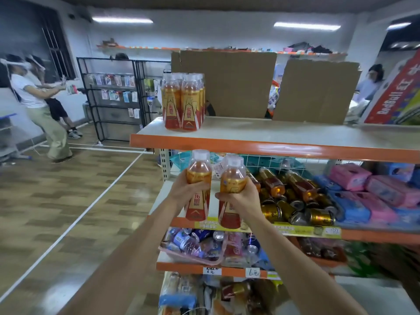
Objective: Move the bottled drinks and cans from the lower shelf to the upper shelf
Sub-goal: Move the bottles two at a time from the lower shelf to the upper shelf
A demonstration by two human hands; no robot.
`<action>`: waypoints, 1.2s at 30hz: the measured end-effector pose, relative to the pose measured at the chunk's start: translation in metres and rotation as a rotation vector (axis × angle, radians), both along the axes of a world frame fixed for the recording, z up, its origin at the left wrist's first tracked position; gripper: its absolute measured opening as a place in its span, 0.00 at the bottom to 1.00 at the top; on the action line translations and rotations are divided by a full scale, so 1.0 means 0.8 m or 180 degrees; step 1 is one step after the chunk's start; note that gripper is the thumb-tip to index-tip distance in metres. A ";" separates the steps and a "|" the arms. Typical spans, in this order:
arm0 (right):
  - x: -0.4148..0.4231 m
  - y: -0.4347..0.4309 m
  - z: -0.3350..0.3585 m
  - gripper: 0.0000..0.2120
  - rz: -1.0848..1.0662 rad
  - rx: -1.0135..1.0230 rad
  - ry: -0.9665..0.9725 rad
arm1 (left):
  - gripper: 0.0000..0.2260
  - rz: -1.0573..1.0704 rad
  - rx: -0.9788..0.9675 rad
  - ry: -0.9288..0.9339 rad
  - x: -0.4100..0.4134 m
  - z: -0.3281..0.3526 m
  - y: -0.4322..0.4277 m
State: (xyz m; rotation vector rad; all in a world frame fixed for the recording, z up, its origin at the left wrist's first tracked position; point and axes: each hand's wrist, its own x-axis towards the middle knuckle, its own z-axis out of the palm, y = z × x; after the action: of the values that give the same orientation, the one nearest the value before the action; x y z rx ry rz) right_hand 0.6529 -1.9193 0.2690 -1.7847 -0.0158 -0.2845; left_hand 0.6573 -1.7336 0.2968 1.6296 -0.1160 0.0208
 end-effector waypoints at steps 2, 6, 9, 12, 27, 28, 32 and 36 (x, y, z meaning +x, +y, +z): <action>-0.001 -0.001 0.022 0.30 -0.0002 -0.0048 -0.0073 | 0.19 -0.0096 -0.0024 -0.0086 -0.004 0.024 0.001; 0.002 -0.001 0.074 0.32 -0.0021 -0.0084 -0.0239 | 0.19 -0.0236 -0.0054 -0.0438 -0.002 0.073 0.001; 0.008 -0.001 0.119 0.32 0.0041 -0.0074 -0.0345 | 0.13 -0.0208 -0.0129 -0.0658 0.006 0.113 -0.002; 0.013 0.001 0.163 0.29 0.0071 -0.0157 -0.0467 | 0.15 -0.0270 -0.0094 -0.0885 0.017 0.149 -0.005; 0.098 -0.022 0.241 0.17 -0.0257 0.0235 -0.0736 | 0.19 -0.0067 -0.0078 -0.0811 0.124 0.205 -0.036; 0.112 -0.027 0.243 0.17 -0.0230 0.0203 -0.0779 | 0.19 -0.0080 -0.0100 -0.0838 0.134 0.208 -0.040; 0.179 -0.050 0.253 0.28 -0.0155 -0.0058 -0.0738 | 0.24 -0.0016 -0.0099 -0.0855 0.183 0.215 -0.064; 0.249 -0.073 0.250 0.37 -0.0169 -0.0198 -0.0619 | 0.19 0.0105 -0.0098 -0.0770 0.236 0.215 -0.092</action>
State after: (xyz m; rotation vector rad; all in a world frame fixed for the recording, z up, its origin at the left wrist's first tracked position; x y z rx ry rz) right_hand 0.8520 -1.9780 0.4689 -1.8151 -0.1170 -0.4997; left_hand 0.8460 -1.8070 0.4689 1.5934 -0.2732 0.2442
